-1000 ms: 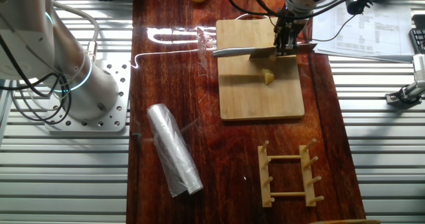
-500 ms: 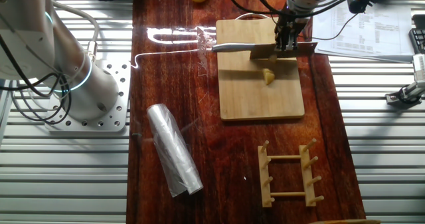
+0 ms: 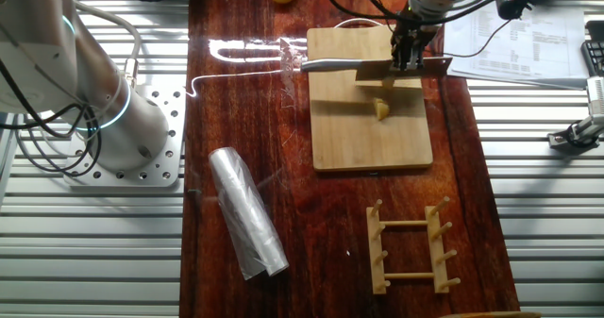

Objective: Chop the potatoes

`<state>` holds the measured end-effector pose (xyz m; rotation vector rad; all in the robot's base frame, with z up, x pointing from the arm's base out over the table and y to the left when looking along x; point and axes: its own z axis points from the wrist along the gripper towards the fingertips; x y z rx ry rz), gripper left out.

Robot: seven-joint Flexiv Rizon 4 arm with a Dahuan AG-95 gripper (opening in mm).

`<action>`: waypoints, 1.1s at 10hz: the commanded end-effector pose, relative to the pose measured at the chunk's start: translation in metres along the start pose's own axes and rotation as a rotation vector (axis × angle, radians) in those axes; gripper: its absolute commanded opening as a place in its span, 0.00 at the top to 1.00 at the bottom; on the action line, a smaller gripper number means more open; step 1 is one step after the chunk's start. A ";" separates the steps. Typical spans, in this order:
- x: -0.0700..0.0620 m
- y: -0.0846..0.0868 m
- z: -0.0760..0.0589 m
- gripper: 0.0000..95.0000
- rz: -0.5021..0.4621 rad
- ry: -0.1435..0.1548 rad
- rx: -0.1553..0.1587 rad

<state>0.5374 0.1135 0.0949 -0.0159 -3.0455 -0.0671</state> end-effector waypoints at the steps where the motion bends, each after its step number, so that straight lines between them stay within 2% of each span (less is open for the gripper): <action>1: 0.001 0.003 -0.008 1.00 0.002 0.012 -0.004; 4: -0.001 0.003 -0.024 1.00 -0.002 0.039 -0.004; 7: -0.002 0.007 -0.034 1.00 -0.001 0.043 -0.037; 9: -0.004 0.018 -0.030 1.00 0.026 0.039 -0.069; 11: -0.003 0.028 -0.023 1.00 0.045 0.038 -0.070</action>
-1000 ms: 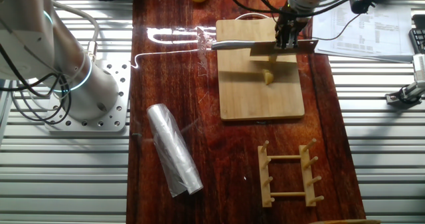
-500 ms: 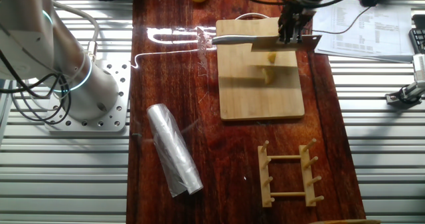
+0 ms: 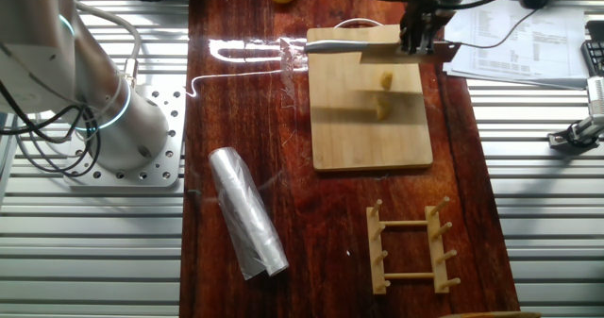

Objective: Chop the potatoes

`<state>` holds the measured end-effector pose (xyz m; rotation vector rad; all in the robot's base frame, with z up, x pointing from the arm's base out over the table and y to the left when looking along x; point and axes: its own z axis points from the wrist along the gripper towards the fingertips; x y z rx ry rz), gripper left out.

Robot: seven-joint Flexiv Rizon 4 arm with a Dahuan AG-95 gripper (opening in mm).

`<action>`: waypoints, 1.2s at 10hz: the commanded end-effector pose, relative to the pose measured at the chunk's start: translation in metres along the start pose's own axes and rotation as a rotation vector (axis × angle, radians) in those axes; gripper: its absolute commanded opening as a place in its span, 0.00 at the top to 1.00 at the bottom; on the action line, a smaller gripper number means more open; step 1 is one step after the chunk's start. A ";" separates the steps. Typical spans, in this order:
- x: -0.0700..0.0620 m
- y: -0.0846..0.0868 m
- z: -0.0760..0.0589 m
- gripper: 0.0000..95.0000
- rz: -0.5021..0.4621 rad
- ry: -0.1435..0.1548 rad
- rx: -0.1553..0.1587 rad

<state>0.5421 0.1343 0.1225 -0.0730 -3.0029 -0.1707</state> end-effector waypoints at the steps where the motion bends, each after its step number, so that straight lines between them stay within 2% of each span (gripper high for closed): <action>1: 0.001 0.009 0.008 1.00 0.010 -0.002 0.000; 6: 0.007 0.023 0.027 1.00 0.034 -0.022 -0.007; 10: 0.014 0.017 0.043 1.00 0.015 -0.032 -0.006; 12: 0.014 0.016 0.046 1.00 0.015 -0.033 -0.003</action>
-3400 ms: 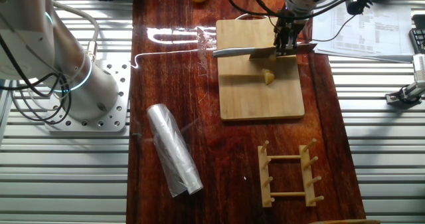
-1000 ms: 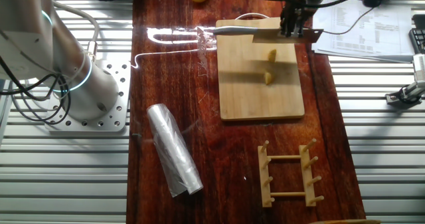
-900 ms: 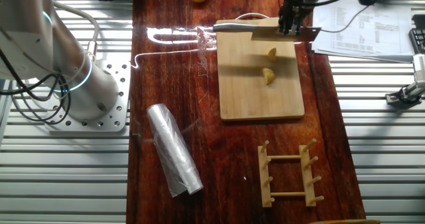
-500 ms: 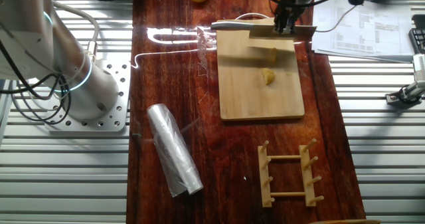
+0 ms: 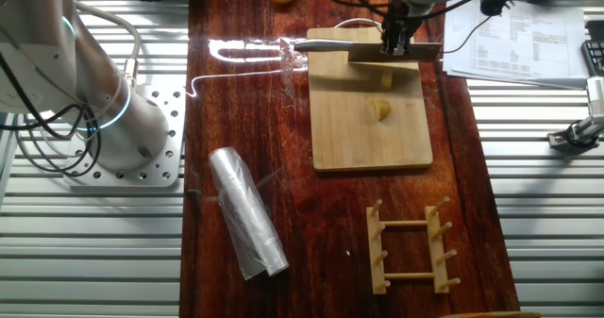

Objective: Chop the potatoes

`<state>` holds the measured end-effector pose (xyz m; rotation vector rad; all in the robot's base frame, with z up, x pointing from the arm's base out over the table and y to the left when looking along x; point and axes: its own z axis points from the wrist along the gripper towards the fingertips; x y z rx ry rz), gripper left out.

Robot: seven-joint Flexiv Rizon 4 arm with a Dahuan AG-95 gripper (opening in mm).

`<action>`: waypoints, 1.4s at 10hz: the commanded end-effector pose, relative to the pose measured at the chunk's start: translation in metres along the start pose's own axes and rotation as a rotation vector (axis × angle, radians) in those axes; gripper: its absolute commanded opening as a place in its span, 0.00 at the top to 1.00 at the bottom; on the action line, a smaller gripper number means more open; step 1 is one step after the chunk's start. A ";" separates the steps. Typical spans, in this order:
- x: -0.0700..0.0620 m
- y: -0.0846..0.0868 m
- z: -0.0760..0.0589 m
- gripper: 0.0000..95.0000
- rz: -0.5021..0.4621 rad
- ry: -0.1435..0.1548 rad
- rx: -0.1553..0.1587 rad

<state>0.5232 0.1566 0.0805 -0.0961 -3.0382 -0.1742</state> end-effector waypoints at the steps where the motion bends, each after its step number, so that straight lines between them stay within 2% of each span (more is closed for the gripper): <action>1: 0.000 0.000 0.000 1.00 0.004 0.003 0.001; 4: 0.000 0.000 0.000 1.00 -0.001 -0.001 0.010; 5: 0.000 0.000 0.000 0.80 0.000 -0.002 0.009; 11: -0.001 -0.001 0.000 0.80 -0.022 -0.016 0.030; 14: -0.003 -0.006 -0.003 0.80 -0.048 -0.015 0.051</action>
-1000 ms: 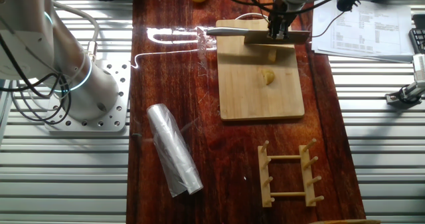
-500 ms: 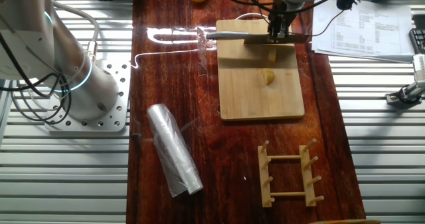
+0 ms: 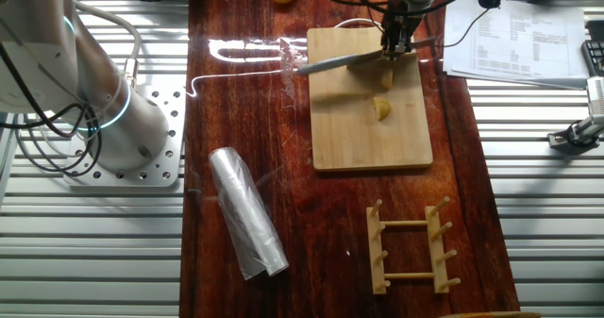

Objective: Chop the potatoes

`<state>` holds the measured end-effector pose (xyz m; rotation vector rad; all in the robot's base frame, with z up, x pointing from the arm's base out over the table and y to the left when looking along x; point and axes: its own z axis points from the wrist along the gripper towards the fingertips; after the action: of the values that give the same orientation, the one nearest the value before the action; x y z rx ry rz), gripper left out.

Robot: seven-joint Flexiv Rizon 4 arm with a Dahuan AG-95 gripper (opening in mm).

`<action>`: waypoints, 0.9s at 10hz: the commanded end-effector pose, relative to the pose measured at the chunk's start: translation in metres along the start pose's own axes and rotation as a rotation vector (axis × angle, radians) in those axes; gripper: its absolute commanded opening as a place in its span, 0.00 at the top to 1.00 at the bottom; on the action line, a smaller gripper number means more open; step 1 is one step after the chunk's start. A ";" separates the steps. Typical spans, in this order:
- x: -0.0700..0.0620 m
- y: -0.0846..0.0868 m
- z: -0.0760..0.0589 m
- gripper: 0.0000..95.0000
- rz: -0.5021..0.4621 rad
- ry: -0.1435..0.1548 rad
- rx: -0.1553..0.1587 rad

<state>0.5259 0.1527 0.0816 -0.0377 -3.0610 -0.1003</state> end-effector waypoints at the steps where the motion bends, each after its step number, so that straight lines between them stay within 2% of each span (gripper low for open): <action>1: 0.000 -0.003 -0.001 0.80 -0.016 0.002 0.002; 9: 0.000 -0.016 -0.005 0.80 -0.044 0.002 0.022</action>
<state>0.5258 0.1359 0.0871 0.0322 -3.0606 -0.0681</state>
